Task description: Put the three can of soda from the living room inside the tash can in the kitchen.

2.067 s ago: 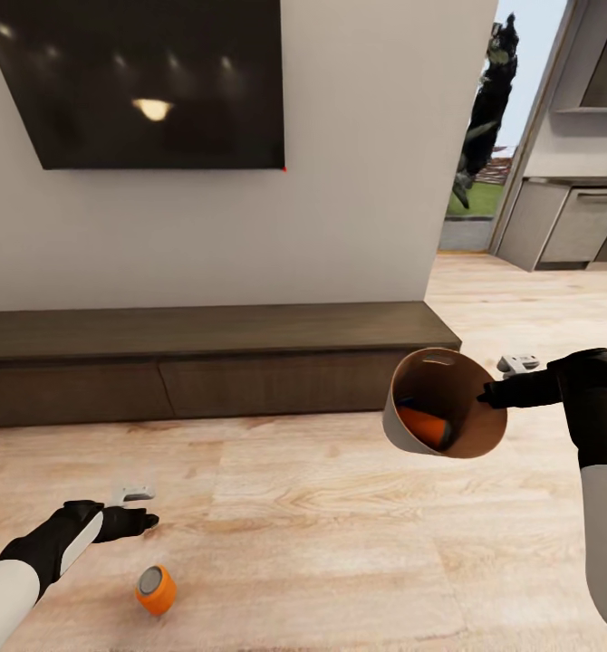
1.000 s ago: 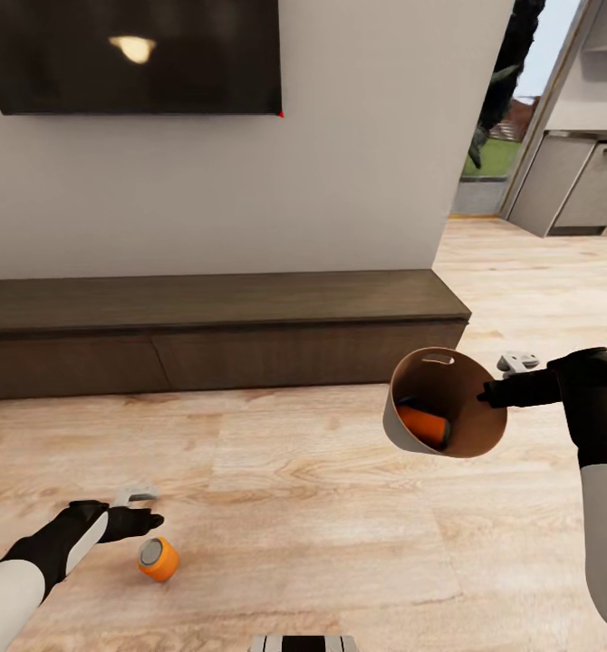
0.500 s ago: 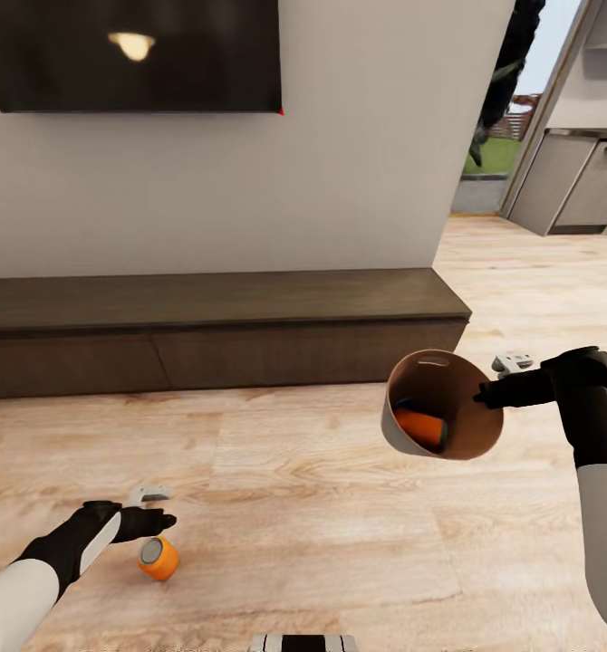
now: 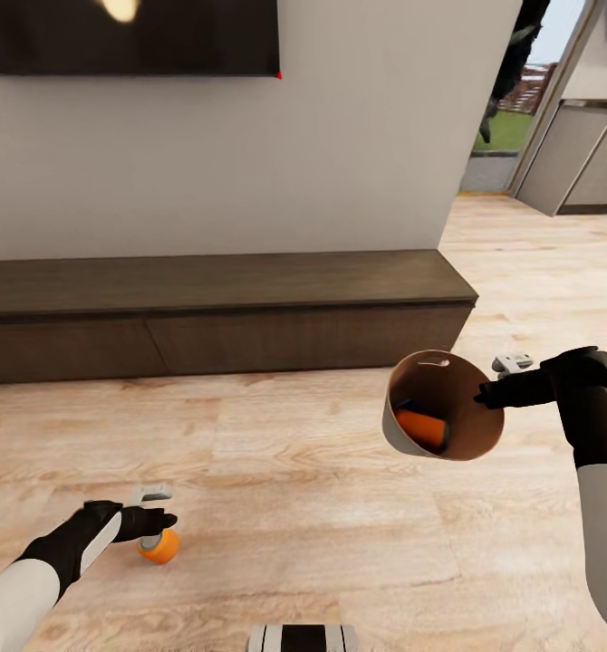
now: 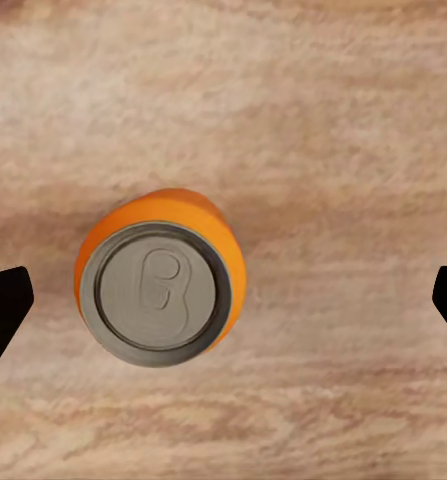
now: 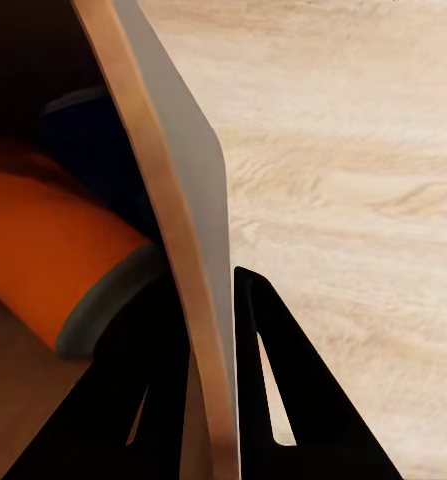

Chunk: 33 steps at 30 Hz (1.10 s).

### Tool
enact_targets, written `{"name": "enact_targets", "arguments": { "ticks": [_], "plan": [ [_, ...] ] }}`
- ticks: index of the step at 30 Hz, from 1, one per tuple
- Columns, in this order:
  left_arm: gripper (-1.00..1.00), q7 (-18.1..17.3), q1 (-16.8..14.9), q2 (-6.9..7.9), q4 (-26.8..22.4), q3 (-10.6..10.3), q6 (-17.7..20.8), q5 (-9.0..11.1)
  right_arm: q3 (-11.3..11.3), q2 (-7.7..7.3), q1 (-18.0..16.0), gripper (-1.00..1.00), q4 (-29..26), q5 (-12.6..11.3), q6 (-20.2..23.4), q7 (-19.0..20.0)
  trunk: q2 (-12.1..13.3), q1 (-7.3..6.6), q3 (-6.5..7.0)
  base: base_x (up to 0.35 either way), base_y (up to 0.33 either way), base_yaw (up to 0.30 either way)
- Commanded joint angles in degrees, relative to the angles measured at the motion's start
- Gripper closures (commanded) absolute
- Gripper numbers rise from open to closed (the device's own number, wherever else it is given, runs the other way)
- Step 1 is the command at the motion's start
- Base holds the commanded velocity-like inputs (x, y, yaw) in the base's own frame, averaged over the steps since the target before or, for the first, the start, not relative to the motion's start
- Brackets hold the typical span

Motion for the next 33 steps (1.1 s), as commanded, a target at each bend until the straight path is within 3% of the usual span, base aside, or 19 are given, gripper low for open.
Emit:
{"name": "enact_targets", "arguments": {
  "ticks": [1, 19, 33],
  "plan": [
    [-1.0, 0.0, 0.01, 0.0, 0.0, 0.01, 0.0, 0.0, 0.01, 0.01, -0.04, 1.0, -0.01, -0.72, 0.54, 0.33, -0.02, 0.01, -0.22, 0.0, 0.0, 0.0],
    [-1.0, -0.01, -0.07, 0.0, -0.08, 0.0, -1.31, 0.01, 0.45, 0.01, -0.02, 1.0, -0.01, -0.72, 0.54, 0.33, -0.02, 0.01, -0.22, 0.06, 0.039, 0.0],
    [-1.0, -0.1, -0.07, 0.0, 0.0, 0.0, -1.28, -0.01, 0.57, -0.14, -0.03, 1.0, -0.01, -0.61, 0.54, 0.33, -0.2, 0.35, -3.1, 0.002, 0.001, 0.0]
  ]
}}
